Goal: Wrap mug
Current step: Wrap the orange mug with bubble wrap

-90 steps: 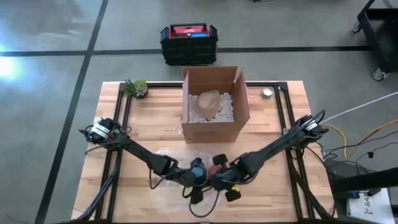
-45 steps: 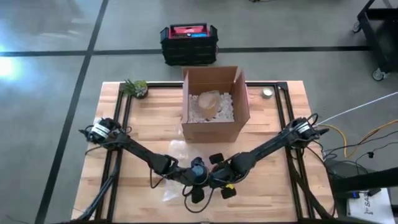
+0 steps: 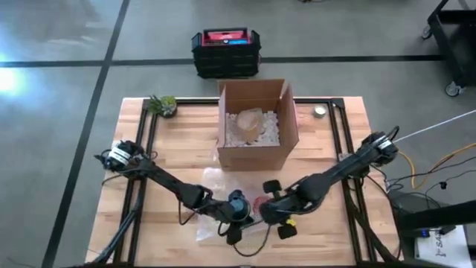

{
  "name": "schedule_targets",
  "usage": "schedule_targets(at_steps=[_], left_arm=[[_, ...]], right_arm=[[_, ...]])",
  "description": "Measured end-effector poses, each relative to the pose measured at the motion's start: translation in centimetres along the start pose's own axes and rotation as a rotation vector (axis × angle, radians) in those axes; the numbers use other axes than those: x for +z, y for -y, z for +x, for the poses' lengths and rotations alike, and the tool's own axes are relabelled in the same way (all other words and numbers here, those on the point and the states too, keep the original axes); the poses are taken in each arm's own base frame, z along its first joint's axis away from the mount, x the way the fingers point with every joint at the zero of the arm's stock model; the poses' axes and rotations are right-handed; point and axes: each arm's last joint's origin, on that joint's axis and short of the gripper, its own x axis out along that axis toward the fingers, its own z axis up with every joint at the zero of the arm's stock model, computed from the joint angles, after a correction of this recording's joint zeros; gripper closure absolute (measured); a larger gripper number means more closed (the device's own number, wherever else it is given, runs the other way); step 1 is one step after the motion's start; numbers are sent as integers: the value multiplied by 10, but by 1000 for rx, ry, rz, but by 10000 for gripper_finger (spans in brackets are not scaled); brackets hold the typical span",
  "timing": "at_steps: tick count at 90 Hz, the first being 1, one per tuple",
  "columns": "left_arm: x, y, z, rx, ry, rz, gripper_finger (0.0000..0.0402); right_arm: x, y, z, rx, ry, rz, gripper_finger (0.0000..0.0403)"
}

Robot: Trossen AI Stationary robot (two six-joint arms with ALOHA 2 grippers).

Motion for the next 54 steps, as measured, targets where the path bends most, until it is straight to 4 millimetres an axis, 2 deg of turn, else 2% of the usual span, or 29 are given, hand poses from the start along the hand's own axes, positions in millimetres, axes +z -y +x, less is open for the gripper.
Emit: schedule_targets(at_steps=[10,23,37,54], left_arm=[[8,3,-20,10,-50,-11,365],[13,4,-56,100,-163,-64,365],[6,-8,-84,307,-285,-192,365],[-9,-26,-100,549,-425,-326,344]], right_arm=[[-19,-21,-13,-15,-15,26,401],[-58,-43,-11,-135,-15,95,401],[-99,-51,7,-319,38,215,401],[-126,-47,34,-401,116,348,401]])
